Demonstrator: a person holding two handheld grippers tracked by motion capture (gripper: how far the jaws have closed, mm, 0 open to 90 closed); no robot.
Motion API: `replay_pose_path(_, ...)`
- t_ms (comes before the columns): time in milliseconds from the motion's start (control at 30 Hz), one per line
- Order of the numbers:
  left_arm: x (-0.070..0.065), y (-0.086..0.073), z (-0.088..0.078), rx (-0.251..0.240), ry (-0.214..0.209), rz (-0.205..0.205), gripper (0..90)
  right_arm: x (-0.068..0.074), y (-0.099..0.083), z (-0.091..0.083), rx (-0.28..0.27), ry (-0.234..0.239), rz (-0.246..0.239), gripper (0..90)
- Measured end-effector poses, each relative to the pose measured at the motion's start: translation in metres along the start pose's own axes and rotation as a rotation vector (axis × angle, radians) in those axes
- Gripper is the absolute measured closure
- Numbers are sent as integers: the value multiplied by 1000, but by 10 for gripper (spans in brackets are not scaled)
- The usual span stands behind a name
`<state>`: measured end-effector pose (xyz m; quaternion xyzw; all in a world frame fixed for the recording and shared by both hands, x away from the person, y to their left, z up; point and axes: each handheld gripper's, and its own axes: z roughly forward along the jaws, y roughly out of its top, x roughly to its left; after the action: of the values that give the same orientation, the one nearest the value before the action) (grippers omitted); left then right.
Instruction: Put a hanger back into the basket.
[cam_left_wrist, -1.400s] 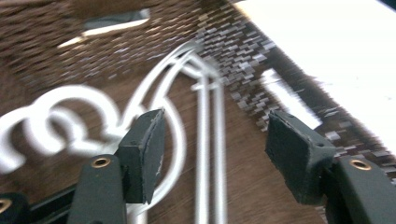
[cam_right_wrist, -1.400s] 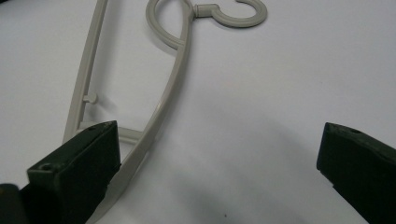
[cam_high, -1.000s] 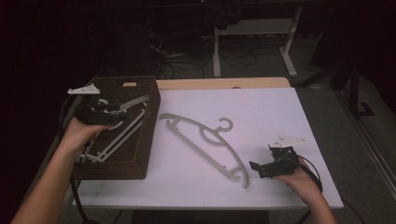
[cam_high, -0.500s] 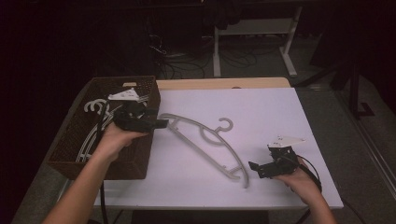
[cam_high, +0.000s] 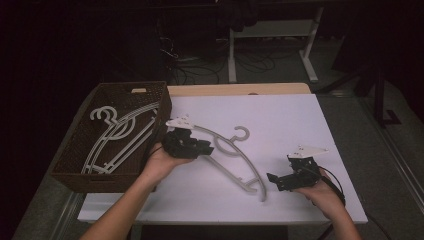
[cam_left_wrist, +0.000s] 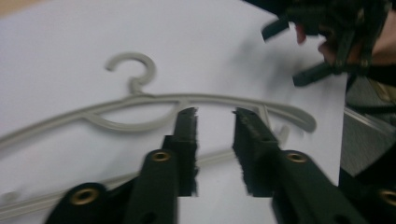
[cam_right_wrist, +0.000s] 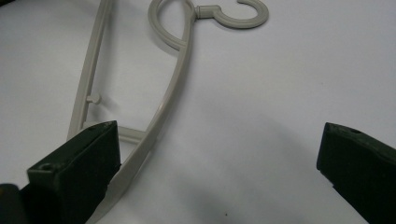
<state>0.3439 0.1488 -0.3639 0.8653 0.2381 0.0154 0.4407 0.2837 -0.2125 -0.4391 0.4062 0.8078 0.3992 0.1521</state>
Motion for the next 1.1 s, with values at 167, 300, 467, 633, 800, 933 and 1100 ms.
replay_pose_path(167,-10,-12,27,88,-37,31,890,-1,-1,0,0,-1,4,0)
replay_pose_path(300,-18,-23,49,141,-77,45,900,-1,0,0,0,0,5,0)
replay_pose_path(467,-34,-30,74,169,-137,65,900,-1,0,0,0,0,5,0)
replay_pose_path(633,-54,-24,102,183,-188,98,900,-2,0,-1,-2,-3,10,0)
replay_pose_path(800,-64,-18,121,197,-216,122,900,-4,-1,-3,-6,-9,14,0)
replay_pose_path(933,-72,-13,137,210,-229,137,900,-8,-1,-6,-17,-22,23,0)
replay_pose_path(1100,-79,-7,157,221,-238,154,900,-12,-2,-10,-30,-39,33,0)
